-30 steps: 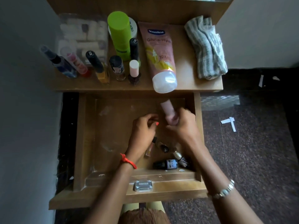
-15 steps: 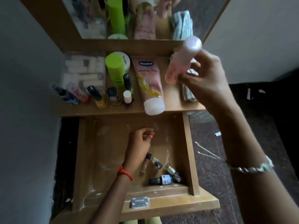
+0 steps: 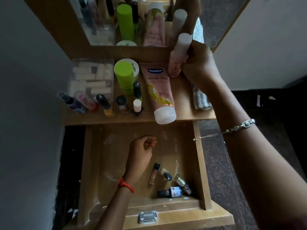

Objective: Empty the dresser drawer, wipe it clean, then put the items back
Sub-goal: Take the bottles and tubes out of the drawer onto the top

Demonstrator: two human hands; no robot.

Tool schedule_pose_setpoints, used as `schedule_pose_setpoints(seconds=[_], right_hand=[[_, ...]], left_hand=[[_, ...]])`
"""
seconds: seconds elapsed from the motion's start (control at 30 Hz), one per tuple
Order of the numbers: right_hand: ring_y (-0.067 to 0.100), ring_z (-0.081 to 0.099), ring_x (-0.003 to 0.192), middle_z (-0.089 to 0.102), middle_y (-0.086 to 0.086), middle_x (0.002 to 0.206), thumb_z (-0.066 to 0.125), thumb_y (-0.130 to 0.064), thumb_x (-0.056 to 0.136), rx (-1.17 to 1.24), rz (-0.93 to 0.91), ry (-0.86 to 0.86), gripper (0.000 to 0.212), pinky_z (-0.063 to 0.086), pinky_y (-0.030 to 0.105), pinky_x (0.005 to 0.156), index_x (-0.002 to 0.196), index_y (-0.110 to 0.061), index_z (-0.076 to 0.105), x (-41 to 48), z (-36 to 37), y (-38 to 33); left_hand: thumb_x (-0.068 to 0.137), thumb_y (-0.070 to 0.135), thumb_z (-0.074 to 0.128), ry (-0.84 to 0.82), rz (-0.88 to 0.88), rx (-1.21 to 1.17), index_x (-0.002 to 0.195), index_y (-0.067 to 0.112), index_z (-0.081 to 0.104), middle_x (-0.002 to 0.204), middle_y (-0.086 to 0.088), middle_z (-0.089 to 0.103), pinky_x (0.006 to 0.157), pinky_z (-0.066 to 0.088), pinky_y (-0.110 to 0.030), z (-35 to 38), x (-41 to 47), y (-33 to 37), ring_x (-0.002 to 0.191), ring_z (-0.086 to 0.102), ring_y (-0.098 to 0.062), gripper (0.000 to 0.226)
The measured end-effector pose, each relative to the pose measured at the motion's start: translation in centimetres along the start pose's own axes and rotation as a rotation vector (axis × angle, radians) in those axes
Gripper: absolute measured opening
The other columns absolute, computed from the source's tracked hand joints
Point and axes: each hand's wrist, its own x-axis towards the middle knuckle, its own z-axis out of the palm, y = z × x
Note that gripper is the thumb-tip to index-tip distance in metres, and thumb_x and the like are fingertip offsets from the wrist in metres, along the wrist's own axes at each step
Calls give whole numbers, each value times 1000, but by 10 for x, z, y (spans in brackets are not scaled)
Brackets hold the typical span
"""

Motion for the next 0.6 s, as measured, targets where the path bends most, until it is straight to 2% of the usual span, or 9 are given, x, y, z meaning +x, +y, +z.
schedule_pose_setpoints(seconds=[0.13,0.37,0.5,0.6], right_hand=[[13,62,86,69,3,93,59,-19,78,-34,18,-10,23,48,27,67,98,-8,64,5,-1,2],[19,66,86,71,8,92,57,-27,64,29,13,-13,39,56,42,75,95,-4,65,0,1,2],[17,66,87,70,7,94,59,-24,69,26,9,3,35,55,44,77,98,-4,64,0,2,2],[17,65,88,70,7,96,59,-19,72,7,0,-2,32,54,44,79,100,-4,64,2,2,4]], left_hand=[[85,-2,57,-2,-9,1,95,13,67,84,9,65,71,43,2,0,0,-3,81,59,3,21],[85,-2,57,-9,-30,1,97,11,67,87,6,65,70,42,3,1,1,-6,81,59,4,20],[85,-1,57,-26,-34,-4,94,17,65,88,9,65,72,43,1,2,3,-7,85,60,1,22],[85,-2,57,-22,-38,-5,92,19,64,89,6,66,76,44,-6,2,6,-8,87,62,-5,23]])
